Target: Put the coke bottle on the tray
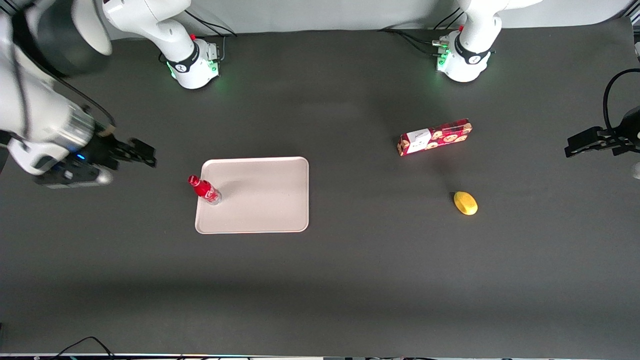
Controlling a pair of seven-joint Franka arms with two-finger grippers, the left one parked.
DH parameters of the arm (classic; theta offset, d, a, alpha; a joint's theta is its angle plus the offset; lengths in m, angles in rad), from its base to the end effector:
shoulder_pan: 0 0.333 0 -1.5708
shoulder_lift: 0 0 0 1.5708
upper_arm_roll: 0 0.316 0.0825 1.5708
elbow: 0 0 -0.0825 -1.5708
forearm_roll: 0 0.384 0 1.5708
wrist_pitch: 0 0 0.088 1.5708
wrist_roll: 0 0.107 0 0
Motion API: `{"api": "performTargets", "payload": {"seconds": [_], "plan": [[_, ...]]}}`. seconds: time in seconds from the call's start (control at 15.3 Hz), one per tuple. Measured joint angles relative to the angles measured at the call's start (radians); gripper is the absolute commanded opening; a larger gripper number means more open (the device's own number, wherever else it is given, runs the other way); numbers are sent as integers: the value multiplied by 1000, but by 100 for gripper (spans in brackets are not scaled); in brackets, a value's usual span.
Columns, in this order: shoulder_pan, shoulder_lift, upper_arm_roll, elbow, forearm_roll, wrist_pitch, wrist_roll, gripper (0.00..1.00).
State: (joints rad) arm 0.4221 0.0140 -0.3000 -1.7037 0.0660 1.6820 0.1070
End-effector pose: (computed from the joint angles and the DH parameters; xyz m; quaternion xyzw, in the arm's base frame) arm 0.5578 0.0758 0.5637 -0.9994 -0.0033 0.0209 0.0285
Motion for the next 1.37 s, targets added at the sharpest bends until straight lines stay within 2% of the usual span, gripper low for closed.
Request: {"api": "performTargets", "payload": {"seconds": [0.26,0.59,0.92,1.37], "plan": [[-107,-88,11,-9,0,-78,-28,100],[-308,-93,219,-41,0,-82,-27,100],[-338,-74,232,-41,-50,-71,-27,100],[-363,-63,192,-6,-55,-61,-27,100]]}}
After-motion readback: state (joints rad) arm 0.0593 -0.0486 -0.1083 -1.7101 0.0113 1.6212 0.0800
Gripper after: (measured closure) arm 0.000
